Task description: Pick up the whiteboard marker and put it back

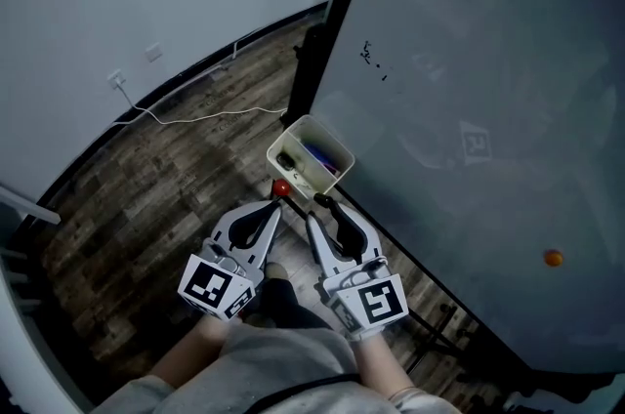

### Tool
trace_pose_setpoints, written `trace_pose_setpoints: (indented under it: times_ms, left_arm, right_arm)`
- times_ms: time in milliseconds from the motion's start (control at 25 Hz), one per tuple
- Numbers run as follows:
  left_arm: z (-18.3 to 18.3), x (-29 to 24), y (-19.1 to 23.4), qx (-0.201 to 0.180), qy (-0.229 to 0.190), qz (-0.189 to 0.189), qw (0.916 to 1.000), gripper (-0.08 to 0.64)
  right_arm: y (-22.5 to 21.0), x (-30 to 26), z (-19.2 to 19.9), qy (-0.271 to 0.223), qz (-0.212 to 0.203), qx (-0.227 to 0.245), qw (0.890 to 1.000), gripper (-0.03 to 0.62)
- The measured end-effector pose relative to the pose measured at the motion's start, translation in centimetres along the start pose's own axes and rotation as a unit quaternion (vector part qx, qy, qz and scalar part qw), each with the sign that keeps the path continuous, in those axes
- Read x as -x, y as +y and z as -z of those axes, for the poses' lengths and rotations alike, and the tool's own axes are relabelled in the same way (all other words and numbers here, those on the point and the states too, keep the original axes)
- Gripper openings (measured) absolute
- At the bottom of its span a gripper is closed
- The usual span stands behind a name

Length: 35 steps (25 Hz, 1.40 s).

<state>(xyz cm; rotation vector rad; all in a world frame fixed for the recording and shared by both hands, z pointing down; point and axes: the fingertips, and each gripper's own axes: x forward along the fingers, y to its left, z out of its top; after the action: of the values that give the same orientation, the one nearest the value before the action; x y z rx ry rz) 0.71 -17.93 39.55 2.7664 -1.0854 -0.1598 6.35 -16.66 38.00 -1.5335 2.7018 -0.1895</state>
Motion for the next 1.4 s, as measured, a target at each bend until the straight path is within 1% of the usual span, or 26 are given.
trace_pose_setpoints:
  times_ms: [200, 400, 600, 720, 840, 960, 1120, 1400]
  left_arm:
    - [0.7, -1.2, 0.8, 0.003, 0.003, -0.005, 1.0000, 0.015]
    - [0.9, -1.9, 0.9, 0.007, 0.006, -0.008, 0.9999, 0.015]
    - [1.2, -2.1, 1.7, 0.011, 0.008, -0.018, 0.9998, 0.015]
    - [1.2, -2.1, 2.2, 0.013, 0.006, -0.025, 0.9996, 0.015]
    - [1.1, -2.3, 2.3, 0.014, 0.005, -0.028, 0.9995, 0.015]
    - [1.2, -2.5, 2.2, 0.014, 0.005, -0.027, 0.9995, 0.015]
    - [1.4, -2.4, 2.1, 0.015, 0.007, -0.030, 0.9994, 0.015]
    - [1.1, -2.1, 2.2, 0.012, 0.005, -0.033, 0.9994, 0.015]
  right_arm:
    - [-1.1, -0.7, 0.0, -0.007, -0.003, -0.005, 1.000, 0.137]
    - [-0.9, -1.3, -0.6, -0.028, -0.026, -0.005, 0.999, 0.137]
    - [-1.1, -1.6, -0.1, -0.024, -0.031, -0.001, 0.999, 0.135]
    - [-1.6, -1.5, 0.5, -0.012, -0.024, 0.006, 1.000, 0.119]
    - [-1.7, -1.6, 0.2, -0.022, -0.024, 0.004, 0.999, 0.104]
    - [-1.7, -1.6, 0.6, -0.017, -0.028, -0.002, 0.999, 0.103]
    - [-1.5, -1.9, -0.2, -0.033, -0.037, -0.008, 0.999, 0.083]
    - [-1.8, -1.9, -1.3, -0.043, -0.039, -0.002, 0.998, 0.077]
